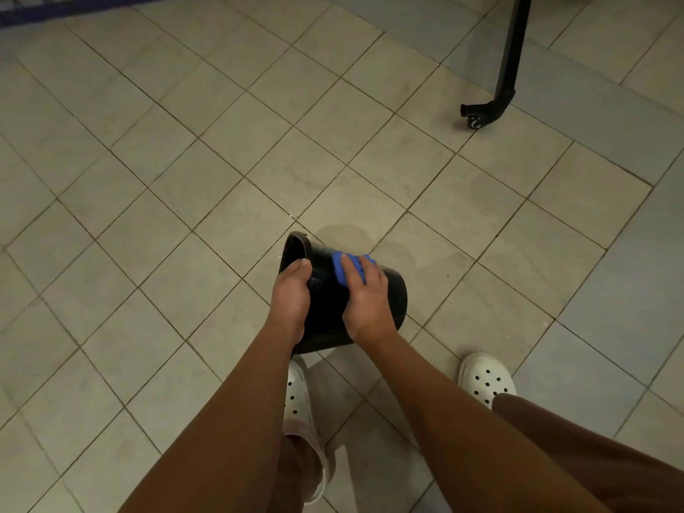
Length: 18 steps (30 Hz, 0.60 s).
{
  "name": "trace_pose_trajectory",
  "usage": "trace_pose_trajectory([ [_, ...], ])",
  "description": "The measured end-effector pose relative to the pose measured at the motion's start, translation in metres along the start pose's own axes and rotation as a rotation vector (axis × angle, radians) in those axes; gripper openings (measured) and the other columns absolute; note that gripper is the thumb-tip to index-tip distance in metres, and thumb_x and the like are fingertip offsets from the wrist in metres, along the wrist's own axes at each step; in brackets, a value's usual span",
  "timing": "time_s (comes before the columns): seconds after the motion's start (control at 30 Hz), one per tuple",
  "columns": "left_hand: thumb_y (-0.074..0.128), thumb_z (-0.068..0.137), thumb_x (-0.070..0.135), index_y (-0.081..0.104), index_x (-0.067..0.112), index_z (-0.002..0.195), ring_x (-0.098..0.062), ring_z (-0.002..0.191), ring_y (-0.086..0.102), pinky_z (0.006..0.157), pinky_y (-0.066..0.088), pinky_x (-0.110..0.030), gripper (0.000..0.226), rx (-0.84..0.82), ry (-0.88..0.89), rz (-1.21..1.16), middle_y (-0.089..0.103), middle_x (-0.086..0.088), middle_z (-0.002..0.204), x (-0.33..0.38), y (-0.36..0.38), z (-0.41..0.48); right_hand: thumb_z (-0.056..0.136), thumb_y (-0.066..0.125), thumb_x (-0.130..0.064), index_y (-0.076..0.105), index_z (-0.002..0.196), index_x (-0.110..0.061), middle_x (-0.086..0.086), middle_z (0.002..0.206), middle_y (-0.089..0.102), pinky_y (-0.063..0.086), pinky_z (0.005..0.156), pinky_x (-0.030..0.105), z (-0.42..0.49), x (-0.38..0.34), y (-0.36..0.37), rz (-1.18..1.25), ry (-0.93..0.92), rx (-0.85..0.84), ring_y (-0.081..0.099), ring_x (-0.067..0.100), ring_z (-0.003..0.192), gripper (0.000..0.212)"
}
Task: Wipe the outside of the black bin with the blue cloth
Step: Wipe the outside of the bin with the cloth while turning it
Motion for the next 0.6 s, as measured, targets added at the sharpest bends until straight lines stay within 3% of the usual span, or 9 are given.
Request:
trace_pose_trajectory([
  [0.1, 0.042, 0.099, 0.04, 0.068, 0.023, 0.108, -0.036, 0.105, 0.066, 0.098, 0.05, -0.054, 0.032, 0.023, -0.056, -0.001, 0.07, -0.015, 0.111, 0.0, 0.005, -0.005, 0.089, 0.051, -0.004, 0.007, 0.149, -0.024, 0.007, 0.156, 0.0, 0.007, 0.118, 0.046, -0.02, 0.005, 0.007, -0.008, 0.101, 0.085, -0.009, 0.03, 0.143, 0.077],
  [0.2, 0.043, 0.09, 0.056, 0.068, 0.02, 0.117, -0.031, 0.109, 0.067, 0.102, 0.049, -0.053, 0.052, 0.025, -0.055, -0.009, 0.072, -0.011, 0.114, -0.006, 0.005, -0.003, 0.09, 0.05, -0.003, 0.004, 0.149, -0.026, 0.004, 0.157, -0.008, 0.003, 0.117, 0.048, -0.034, -0.013, 0.018, 0.007, 0.066, 0.053, -0.016, 0.029, 0.142, 0.078],
  [0.37, 0.034, 0.106, 0.045, 0.067, 0.011, 0.119, -0.025, 0.113, 0.067, 0.105, 0.049, -0.045, 0.049, 0.03, 0.04, -0.034, 0.072, -0.012, 0.117, -0.007, 0.004, 0.0, 0.089, 0.049, -0.002, 0.006, 0.147, -0.035, -0.001, 0.156, -0.007, 0.001, 0.115, 0.043, -0.013, -0.035, 0.01, -0.004, -0.122, -0.026, -0.019, 0.026, 0.141, 0.08],
  [0.6, 0.038, 0.103, 0.047, 0.066, 0.018, 0.123, -0.033, 0.108, 0.068, 0.094, 0.054, -0.051, 0.044, 0.084, -0.051, -0.137, 0.07, -0.016, 0.118, -0.009, -0.001, -0.002, 0.085, 0.057, -0.006, -0.004, 0.147, -0.032, 0.008, 0.152, -0.01, 0.018, 0.116, 0.046, -0.023, -0.012, 0.013, -0.068, 0.069, -0.036, -0.001, 0.032, 0.139, 0.091],
])
Point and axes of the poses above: each hand's wrist, its own z-axis towards the middle knuckle, its own y-axis out of the palm, x = y × z, the point moved 3 cm from there along z, towards the middle knuckle
